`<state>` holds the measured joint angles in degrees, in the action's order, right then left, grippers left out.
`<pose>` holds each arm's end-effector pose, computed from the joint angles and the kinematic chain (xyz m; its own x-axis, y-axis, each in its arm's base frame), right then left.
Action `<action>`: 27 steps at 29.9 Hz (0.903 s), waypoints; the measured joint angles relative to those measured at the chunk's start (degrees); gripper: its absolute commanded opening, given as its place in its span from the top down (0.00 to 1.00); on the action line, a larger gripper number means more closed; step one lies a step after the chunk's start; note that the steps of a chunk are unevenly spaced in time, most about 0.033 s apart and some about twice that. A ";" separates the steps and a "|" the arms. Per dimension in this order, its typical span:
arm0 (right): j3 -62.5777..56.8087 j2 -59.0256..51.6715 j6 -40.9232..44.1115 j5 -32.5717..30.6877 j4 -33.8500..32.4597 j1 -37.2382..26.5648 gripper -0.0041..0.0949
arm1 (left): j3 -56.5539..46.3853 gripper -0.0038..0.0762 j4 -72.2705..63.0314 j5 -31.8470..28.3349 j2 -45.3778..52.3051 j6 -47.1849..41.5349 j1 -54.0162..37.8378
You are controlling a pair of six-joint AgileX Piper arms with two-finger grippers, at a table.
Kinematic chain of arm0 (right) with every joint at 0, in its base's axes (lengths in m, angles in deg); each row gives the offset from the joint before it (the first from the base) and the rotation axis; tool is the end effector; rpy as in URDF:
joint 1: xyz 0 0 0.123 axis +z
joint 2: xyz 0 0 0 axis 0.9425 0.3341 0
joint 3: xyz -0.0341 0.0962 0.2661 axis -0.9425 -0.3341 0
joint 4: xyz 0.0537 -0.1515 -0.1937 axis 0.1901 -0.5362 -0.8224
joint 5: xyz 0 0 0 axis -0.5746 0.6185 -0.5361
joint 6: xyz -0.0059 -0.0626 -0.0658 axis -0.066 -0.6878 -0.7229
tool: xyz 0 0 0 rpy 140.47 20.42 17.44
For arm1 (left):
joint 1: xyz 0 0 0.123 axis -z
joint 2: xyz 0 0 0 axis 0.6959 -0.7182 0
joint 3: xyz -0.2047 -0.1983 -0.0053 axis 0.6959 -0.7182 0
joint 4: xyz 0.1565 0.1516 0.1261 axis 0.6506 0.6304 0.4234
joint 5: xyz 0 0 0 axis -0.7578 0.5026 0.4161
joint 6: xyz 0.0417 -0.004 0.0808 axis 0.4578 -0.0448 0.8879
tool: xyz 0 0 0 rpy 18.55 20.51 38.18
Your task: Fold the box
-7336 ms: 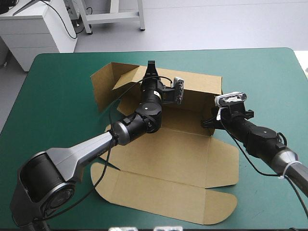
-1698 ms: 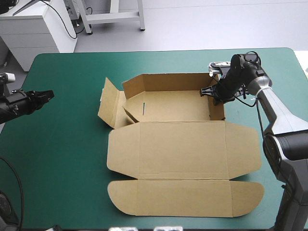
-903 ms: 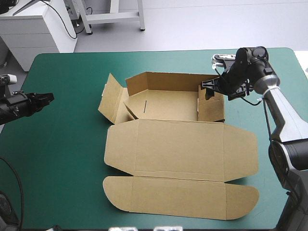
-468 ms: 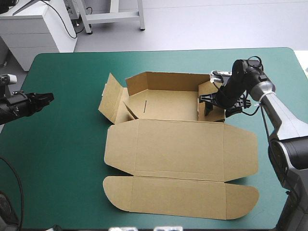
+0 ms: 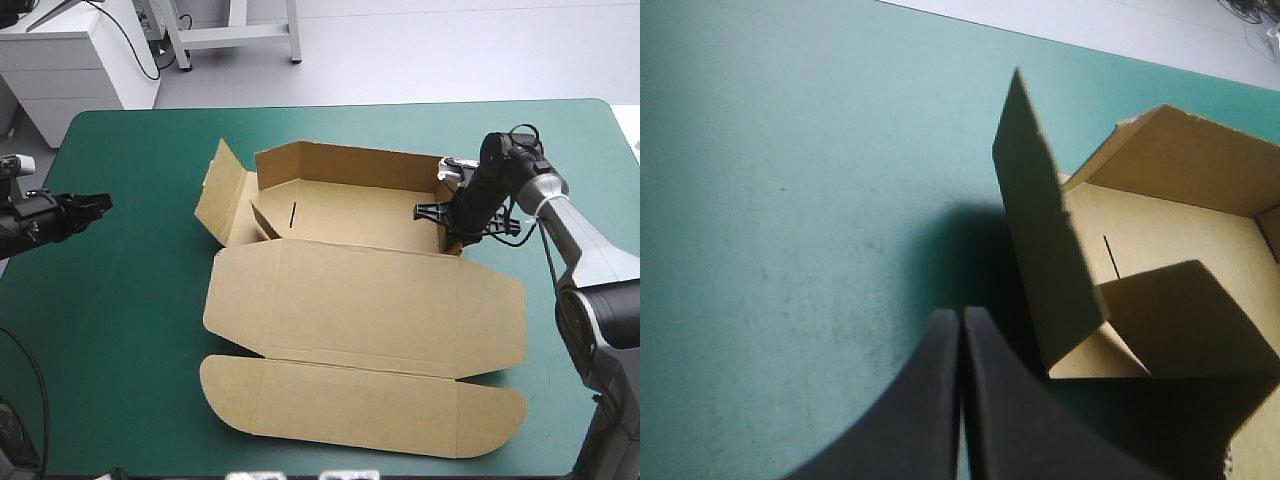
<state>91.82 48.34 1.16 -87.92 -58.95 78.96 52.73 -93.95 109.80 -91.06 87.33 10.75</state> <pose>0.3874 0.0750 0.2578 -0.9906 0.0919 -0.1017 0.0682 0.9741 0.2157 0.2788 0.0968 0.3309 -0.5741 -0.2042 -0.7929 0.2571 0.8745 -0.4113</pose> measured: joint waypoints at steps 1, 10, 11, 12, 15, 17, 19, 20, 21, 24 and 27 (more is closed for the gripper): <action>0.38 0.05 -0.22 -0.12 0.26 0.00 0.97 | 0.00 0.96 0.00 0.00 0.00 0.00 0.00; 8.37 -1.22 -6.35 -0.51 0.80 0.00 0.97 | 0.00 0.96 -2.32 0.00 0.00 0.00 0.00; 8.58 -1.91 -7.18 -0.51 0.80 0.00 0.97 | 0.00 0.96 -2.43 0.00 0.00 0.00 0.00; 8.73 -2.69 -7.73 -0.56 0.66 0.00 0.97 | 0.00 0.96 -2.43 0.00 0.00 0.00 0.00; 8.92 -4.71 -8.59 -0.94 -0.03 0.00 0.98 | 0.00 0.96 -2.49 -0.49 0.00 0.00 0.00; 8.97 -5.90 -8.84 -1.20 -0.29 0.00 0.98 | 0.00 0.96 -2.66 -1.13 0.00 0.00 0.00; 8.97 -7.05 -9.17 -1.20 -0.34 0.00 0.98 | 0.00 0.96 -3.12 -1.98 0.00 0.00 0.00; 8.97 -7.74 -9.95 -1.20 -0.34 0.00 0.98 | 0.00 0.96 -3.56 -2.29 0.00 0.00 0.00; 8.98 -8.53 -10.41 -1.20 -0.34 0.00 0.98 | 0.00 0.96 -4.12 -2.39 0.00 0.00 0.00; 8.98 -11.19 -12.03 -1.26 -0.08 0.00 0.98 | 0.00 0.96 -7.23 -2.16 -0.86 -0.20 -0.02; 9.03 -13.57 -13.18 -1.26 0.82 0.00 0.98 | 0.00 0.96 -10.49 -1.10 -3.14 -0.43 0.18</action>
<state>100.85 34.78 -12.03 -89.17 -58.13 78.96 52.73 -104.44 108.70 -94.21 86.90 10.93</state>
